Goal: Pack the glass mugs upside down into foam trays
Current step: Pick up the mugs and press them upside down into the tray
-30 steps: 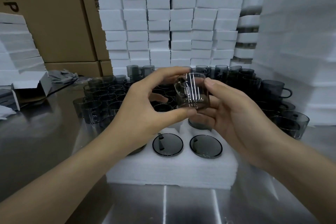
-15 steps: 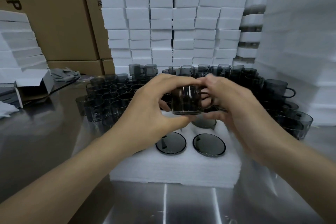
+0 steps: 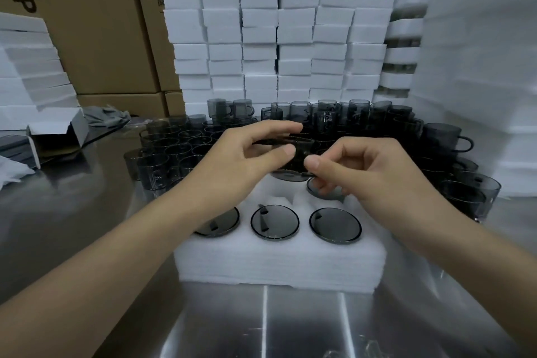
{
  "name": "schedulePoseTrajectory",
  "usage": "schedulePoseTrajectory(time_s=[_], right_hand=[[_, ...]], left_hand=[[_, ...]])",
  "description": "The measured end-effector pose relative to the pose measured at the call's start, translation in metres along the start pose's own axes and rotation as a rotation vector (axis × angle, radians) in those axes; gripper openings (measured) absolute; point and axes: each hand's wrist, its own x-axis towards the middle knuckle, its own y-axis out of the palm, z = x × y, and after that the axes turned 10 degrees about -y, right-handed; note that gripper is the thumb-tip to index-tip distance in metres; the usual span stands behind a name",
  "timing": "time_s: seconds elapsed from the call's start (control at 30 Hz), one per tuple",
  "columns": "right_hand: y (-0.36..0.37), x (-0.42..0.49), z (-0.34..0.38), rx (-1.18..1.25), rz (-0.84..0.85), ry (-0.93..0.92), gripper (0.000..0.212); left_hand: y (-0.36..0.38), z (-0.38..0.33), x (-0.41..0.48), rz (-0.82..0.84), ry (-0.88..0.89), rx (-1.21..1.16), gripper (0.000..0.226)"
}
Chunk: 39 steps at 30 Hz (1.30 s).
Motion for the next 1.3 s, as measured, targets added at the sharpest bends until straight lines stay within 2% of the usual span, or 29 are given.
schedulePoseTrajectory(time_s=[0.07,0.17,0.23,0.6,0.77,0.87,1.07,1.13,1.3], right_hand=[[0.001,-0.001,-0.001,-0.070,0.071,0.022,0.022],[0.001,-0.003,-0.002,-0.304,0.153,0.007,0.020],[0.000,-0.003,0.000,-0.365,0.166,0.006,0.020],[0.004,-0.004,-0.008,-0.378,0.265,0.003,0.010],[0.002,-0.004,-0.011,-0.421,0.227,-0.004,0.011],[0.001,-0.003,-0.009,-0.421,0.208,-0.003,0.014],[0.001,-0.003,-0.007,-0.452,0.204,-0.023,0.006],[-0.009,0.001,-0.007,-0.480,0.115,-0.064,0.003],[-0.054,0.017,-0.013,-0.494,-0.298,-0.082,0.015]], left_hand=[[-0.003,0.003,0.001,-0.043,0.012,0.087,0.032],[-0.007,0.007,0.002,0.000,-0.013,0.092,0.034],[-0.011,0.008,0.003,0.028,-0.023,0.093,0.034],[-0.019,0.013,0.003,0.134,-0.049,0.158,0.041],[-0.020,0.017,0.005,0.134,-0.044,0.251,0.029],[-0.021,0.017,0.007,0.143,-0.041,0.315,0.032],[-0.022,0.024,0.005,0.224,-0.098,0.492,0.040],[-0.021,0.024,0.005,0.225,-0.104,0.480,0.043],[-0.018,0.022,0.001,0.190,-0.133,0.489,0.057]])
